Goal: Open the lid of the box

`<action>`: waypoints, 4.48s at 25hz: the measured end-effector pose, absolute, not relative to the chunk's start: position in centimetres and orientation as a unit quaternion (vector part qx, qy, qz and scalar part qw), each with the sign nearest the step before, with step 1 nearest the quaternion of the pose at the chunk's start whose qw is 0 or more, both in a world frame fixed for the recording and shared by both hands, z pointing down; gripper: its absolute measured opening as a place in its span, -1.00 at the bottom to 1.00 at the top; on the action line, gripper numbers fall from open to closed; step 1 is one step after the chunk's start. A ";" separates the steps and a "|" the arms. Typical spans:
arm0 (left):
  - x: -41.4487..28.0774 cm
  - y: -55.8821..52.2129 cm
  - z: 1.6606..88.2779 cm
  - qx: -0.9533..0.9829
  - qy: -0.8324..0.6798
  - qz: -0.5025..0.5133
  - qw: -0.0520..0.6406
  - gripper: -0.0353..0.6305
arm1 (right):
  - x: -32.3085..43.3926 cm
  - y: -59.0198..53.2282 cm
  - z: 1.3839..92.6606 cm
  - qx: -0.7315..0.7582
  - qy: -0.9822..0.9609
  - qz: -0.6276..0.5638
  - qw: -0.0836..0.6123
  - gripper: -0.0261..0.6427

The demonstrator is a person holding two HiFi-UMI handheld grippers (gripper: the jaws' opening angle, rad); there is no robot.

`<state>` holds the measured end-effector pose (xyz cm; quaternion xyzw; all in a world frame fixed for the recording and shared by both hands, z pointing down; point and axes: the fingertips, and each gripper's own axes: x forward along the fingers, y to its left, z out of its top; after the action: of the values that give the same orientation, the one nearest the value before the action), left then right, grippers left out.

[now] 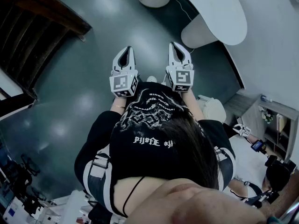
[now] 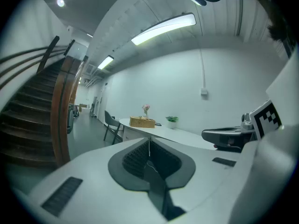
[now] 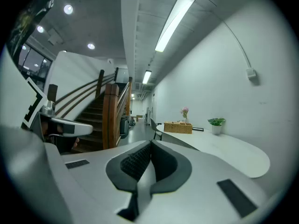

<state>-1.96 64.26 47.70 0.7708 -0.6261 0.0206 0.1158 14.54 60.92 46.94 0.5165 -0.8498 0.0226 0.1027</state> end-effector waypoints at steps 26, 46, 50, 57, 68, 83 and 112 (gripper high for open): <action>-2.0 60.7 48.9 0.779 -0.616 0.022 0.118 -0.82 | 15.0 57.4 47.7 0.528 -0.844 0.045 0.085 -0.84; -5.8 42.0 48.5 0.814 -0.570 0.030 0.111 -0.82 | 11.5 40.9 47.5 0.558 -0.823 0.067 0.085 -0.84; -7.4 38.5 48.5 0.823 -0.556 0.035 0.109 -0.82 | 10.1 37.8 47.6 0.574 -0.812 0.074 0.078 -0.84; -9.8 33.5 47.9 0.835 -0.542 0.032 0.095 -0.82 | 7.5 33.2 47.8 0.584 -0.806 0.072 0.073 -0.84; -13.5 30.9 49.1 0.817 -0.563 0.047 0.114 -0.82 | 3.2 30.9 48.1 0.549 -0.827 0.070 0.100 -0.84; -11.6 22.0 50.5 0.801 -0.582 0.037 0.133 -0.82 | 2.9 20.3 49.3 0.486 -0.864 0.047 0.124 -0.84; 1.3 3.6 50.9 0.754 -0.640 0.059 0.137 -0.82 | 13.9 -1.2 49.0 0.394 -0.909 0.048 0.125 -0.84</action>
<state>1.34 3.64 50.88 0.7537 -0.6401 0.0589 0.1371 13.87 -1.21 49.04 0.3940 -0.9093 0.0483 0.1246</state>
